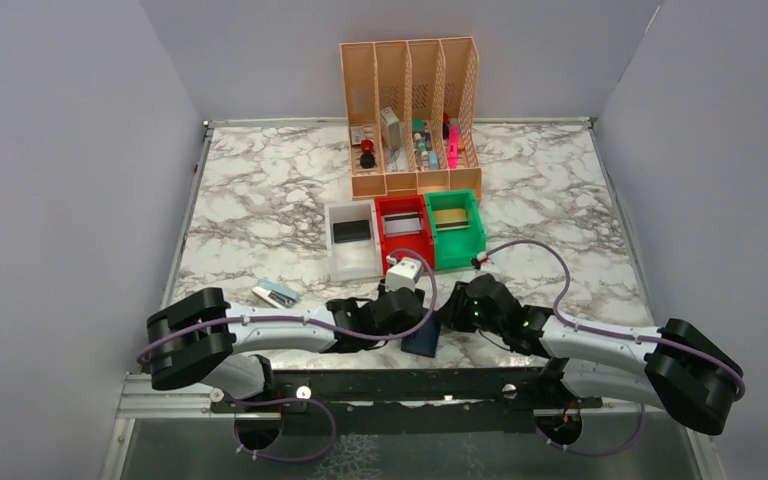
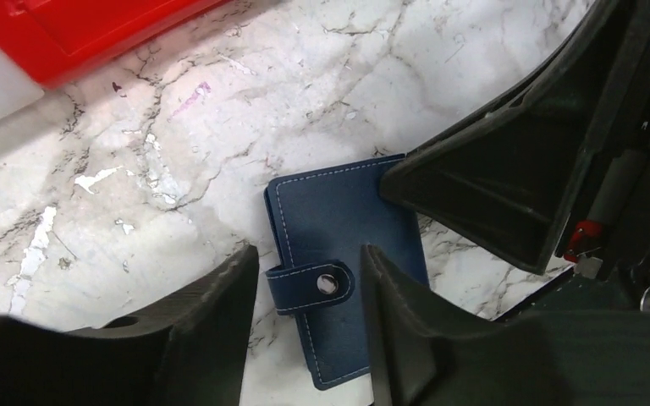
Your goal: Take the credit cards out of the card holder
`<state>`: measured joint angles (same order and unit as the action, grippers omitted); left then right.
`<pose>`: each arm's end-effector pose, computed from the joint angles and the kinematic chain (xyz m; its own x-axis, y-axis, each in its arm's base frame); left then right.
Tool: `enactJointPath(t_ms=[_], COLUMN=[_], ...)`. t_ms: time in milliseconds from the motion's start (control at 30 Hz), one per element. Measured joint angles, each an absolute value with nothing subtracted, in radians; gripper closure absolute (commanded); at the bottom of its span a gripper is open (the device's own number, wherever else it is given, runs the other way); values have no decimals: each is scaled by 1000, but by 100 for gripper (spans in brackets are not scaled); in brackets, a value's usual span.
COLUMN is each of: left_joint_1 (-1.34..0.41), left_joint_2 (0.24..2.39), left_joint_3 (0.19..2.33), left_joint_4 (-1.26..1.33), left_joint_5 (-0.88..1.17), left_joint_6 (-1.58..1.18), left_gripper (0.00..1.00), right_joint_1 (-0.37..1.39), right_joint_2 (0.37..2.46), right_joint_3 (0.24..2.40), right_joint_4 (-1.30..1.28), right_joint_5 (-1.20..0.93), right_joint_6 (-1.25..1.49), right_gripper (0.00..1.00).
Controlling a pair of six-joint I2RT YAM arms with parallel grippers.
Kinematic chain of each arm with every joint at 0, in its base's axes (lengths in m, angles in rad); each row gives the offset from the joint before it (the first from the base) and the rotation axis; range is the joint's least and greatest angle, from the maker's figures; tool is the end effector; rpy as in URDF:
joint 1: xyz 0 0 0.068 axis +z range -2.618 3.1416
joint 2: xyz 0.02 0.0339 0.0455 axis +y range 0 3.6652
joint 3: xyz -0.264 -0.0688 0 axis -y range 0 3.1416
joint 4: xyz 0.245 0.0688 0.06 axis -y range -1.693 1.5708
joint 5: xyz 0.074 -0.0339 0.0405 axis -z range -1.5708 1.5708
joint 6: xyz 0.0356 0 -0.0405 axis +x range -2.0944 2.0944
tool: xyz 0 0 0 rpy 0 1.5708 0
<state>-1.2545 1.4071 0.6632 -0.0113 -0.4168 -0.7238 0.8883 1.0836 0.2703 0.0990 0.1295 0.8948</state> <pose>0.0994 -0.2573 0.1792 -0.6745 0.1142 -0.7293 0.4413 0.8544 -0.2743 0.1240 0.1453 0.1384 -0.8108 0.2289 -0.5387 -0.1206 0.8353 0.5365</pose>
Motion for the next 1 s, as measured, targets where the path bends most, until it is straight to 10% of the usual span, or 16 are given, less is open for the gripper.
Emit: enactJointPath(t_ms=[600,1000], left_joint_1=[-1265,-1266], left_joint_2=[1490,1452], left_joint_3=[713,679], left_joint_4=[-119,-113], left_joint_5=[-395,-368], left_joint_6=[-705,-669], left_gripper=[31,70], right_joint_1=[888,888], right_joint_2=[1087,1131], right_joint_3=[316,337], right_joint_4=[16,16], right_joint_5=[110,138], right_joint_6=[823,910], right_gripper=[60,59])
